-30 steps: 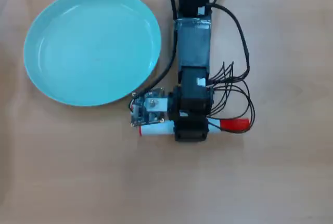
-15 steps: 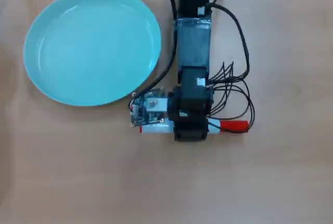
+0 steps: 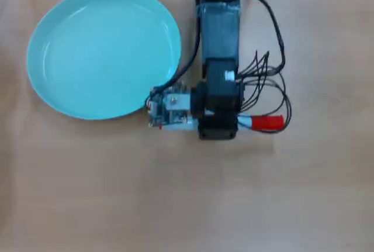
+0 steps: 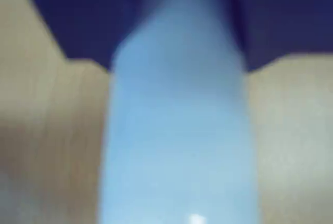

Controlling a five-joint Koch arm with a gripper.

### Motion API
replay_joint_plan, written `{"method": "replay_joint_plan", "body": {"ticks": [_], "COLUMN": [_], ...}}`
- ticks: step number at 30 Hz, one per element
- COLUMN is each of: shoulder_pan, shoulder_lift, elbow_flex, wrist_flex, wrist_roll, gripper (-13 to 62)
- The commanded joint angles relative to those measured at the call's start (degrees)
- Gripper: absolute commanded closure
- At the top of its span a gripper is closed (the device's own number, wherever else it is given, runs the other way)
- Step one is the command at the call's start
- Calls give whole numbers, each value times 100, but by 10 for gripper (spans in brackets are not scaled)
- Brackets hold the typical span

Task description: Pick up the red pen.

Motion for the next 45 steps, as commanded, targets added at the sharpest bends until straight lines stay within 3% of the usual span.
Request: {"method": "replay_joint_plan", "body": {"ticks": [1,28,45], "shoulder_pan": [-44,-659,-668], "shoulder_lift": [1107,3103,3111], "elbow_flex": [-79,817,765], "wrist_flex": [-334,-1345,-1301], "wrist_roll": [44,44,53], "gripper": [569,568,569]}}
